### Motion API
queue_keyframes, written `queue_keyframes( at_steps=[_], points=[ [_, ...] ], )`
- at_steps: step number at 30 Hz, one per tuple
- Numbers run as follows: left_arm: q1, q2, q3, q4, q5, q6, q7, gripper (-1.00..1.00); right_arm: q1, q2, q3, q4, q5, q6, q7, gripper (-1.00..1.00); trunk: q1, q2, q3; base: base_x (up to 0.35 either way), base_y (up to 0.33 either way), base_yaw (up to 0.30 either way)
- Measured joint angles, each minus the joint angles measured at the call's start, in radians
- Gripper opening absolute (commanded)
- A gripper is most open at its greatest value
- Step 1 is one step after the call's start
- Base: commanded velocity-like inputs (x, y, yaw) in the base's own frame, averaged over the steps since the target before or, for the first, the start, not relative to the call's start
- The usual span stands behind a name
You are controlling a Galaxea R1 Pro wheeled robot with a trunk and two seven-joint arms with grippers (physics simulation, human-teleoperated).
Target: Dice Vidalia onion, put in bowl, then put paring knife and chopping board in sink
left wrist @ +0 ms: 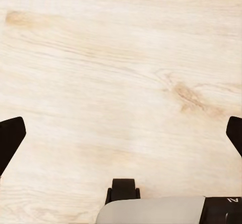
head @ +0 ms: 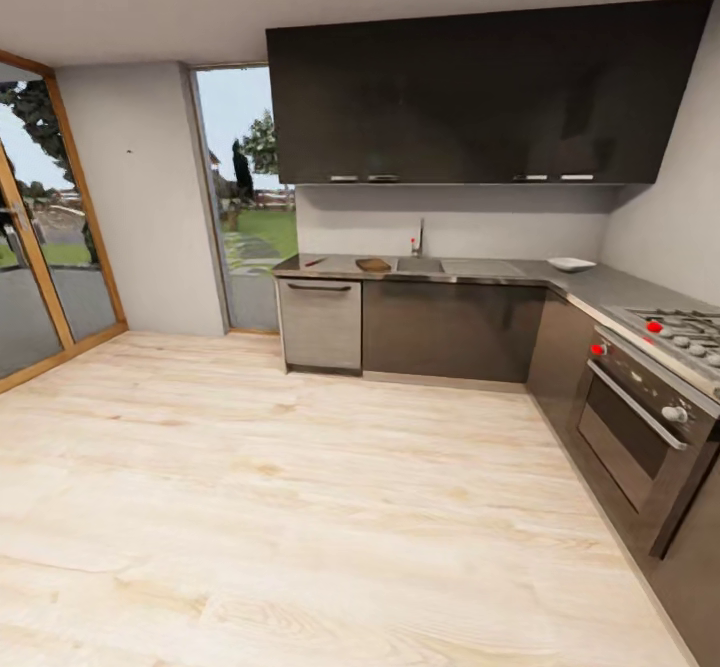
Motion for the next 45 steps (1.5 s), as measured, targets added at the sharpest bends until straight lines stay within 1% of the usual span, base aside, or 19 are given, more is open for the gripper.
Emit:
queue_keyframes(
  at_steps=[7, 25, 45],
  points=[
    [0.0, 0.0, 0.0, 0.0, 0.0, 0.0, 0.0, 1.0, 0.0, 0.0, 0.0, 0.0, 0.0, 0.0, 0.0, 1.0, 0.0, 0.0, -0.008, 0.269, 0.0, 0.0],
    [0.0, 0.0, 0.0, 0.0, 0.0, 0.0, 0.0, 1.0, 0.0, 0.0, 0.0, 0.0, 0.0, 0.0, 0.0, 1.0, 0.0, 0.0, -0.009, 0.268, 0.002, 0.0],
    [0.0, 0.0, 0.0, 0.0, 0.0, 0.0, 0.0, 1.0, 0.0, 0.0, 0.002, 0.0, 0.001, 0.0, 0.0, 1.0, 0.0, 0.0, -0.009, 0.268, 0.084, 0.0]
  ],
)
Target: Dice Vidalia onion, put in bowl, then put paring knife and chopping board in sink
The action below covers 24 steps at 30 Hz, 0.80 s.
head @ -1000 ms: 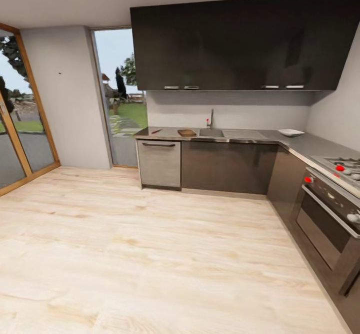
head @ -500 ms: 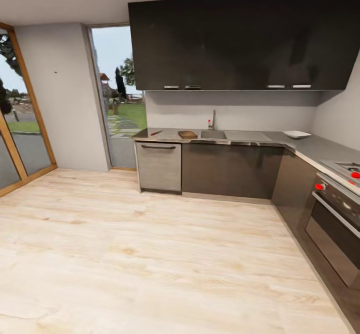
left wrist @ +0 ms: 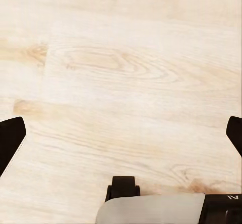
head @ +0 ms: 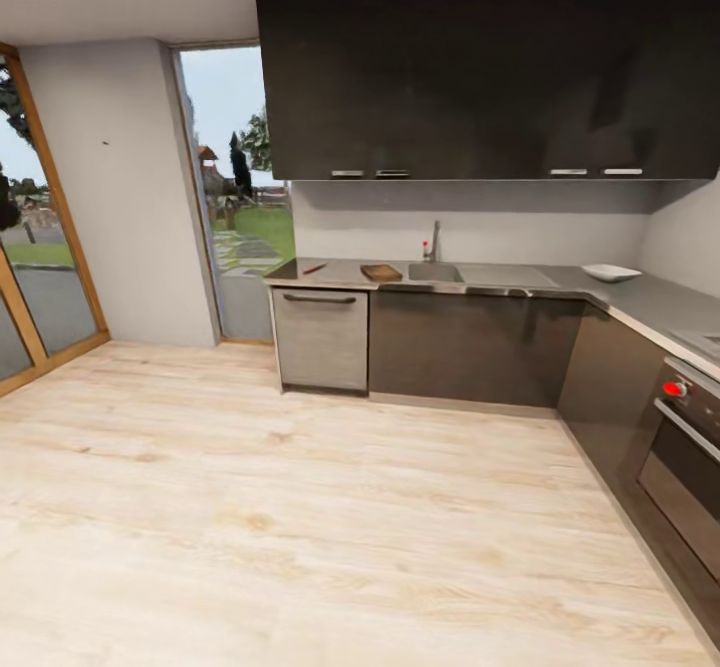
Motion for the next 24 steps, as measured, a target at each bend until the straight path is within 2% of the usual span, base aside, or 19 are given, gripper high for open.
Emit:
queue_keyframes(
  at_steps=[24],
  points=[
    [0.0, 0.0, -0.001, 0.0, 0.0, 0.0, 0.0, 1.0, 0.0, 0.0, 0.0, 0.0, 0.0, 0.0, -0.004, 1.0, 0.0, 0.0, 0.0, 0.269, 0.007, 0.0]
  ],
)
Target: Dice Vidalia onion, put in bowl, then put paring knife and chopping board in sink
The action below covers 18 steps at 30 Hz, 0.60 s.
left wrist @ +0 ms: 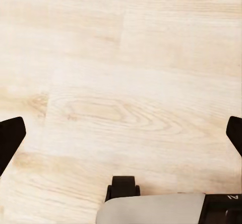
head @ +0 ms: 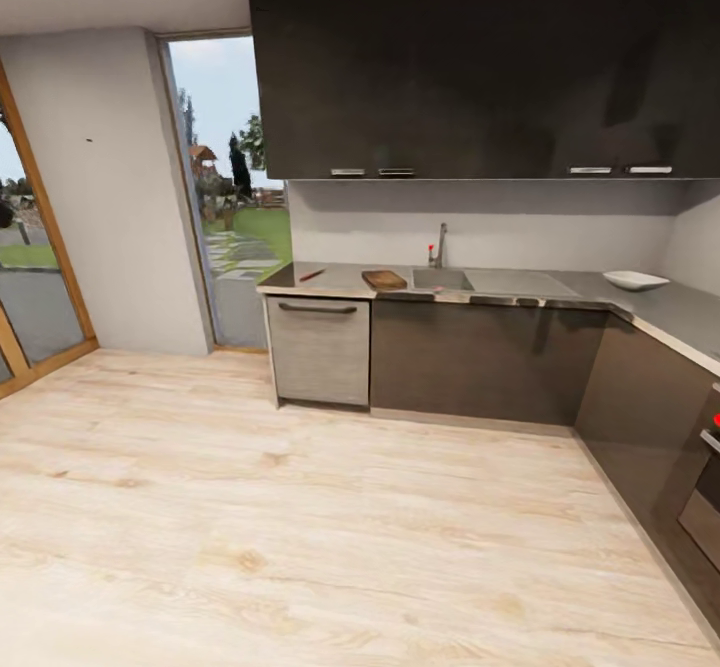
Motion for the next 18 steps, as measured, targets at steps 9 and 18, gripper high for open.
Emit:
queue_keyframes(
  at_steps=[9, 18],
  points=[
    [0.0, 0.0, 0.0, 0.0, 0.0, 0.0, 0.0, 1.0, 0.0, 0.0, 0.0, 0.0, 0.0, 0.0, 0.0, 1.0, 0.0, 0.0, 0.0, 0.269, 0.0, 0.0],
    [0.0, 0.0, 0.0, 0.0, 0.0, 0.0, 0.0, 1.0, 0.0, 0.0, 0.0, 0.0, 0.0, 0.0, 0.0, 1.0, 0.0, 0.0, 0.0, 0.268, 0.0, 0.0]
  ],
)
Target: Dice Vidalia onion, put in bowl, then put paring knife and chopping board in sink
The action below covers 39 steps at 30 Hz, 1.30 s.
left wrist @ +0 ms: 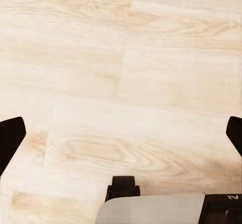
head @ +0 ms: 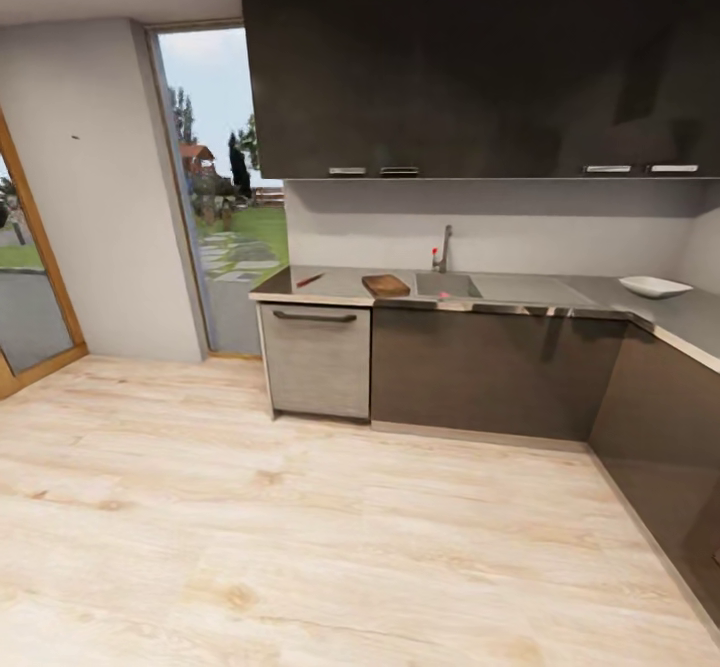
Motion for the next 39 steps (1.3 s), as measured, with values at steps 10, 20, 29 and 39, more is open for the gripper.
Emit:
queue_keyframes(
  at_steps=[10, 20, 29, 39],
  points=[
    [0.0, 0.0, 0.0, 0.0, 0.0, 0.0, 0.0, 1.0, 0.0, 0.0, 0.0, 0.0, 0.0, 0.0, 0.0, 1.0, 0.0, 0.0, 0.0, 0.269, 0.0, 0.0],
    [0.0, 0.0, 0.0, 0.0, 0.0, 0.0, 0.0, 1.0, 0.0, 0.0, 0.0, 0.0, 0.0, 0.0, 0.0, 1.0, 0.0, 0.0, 0.0, 0.268, 0.0, 0.0],
    [0.0, 0.0, 0.0, 0.001, 0.0, 0.0, 0.0, 1.0, 0.0, 0.0, 0.0, 0.0, 0.0, 0.0, 0.0, 1.0, 0.0, 0.0, 0.0, 0.268, 0.035, 0.0],
    [0.0, 0.0, 0.0, 0.001, 0.0, 0.0, 0.0, 1.0, 0.0, 0.0, 0.0, 0.0, 0.0, 0.0, 0.001, 1.0, 0.0, 0.0, 0.0, 0.269, 0.076, -0.002]
  ],
)
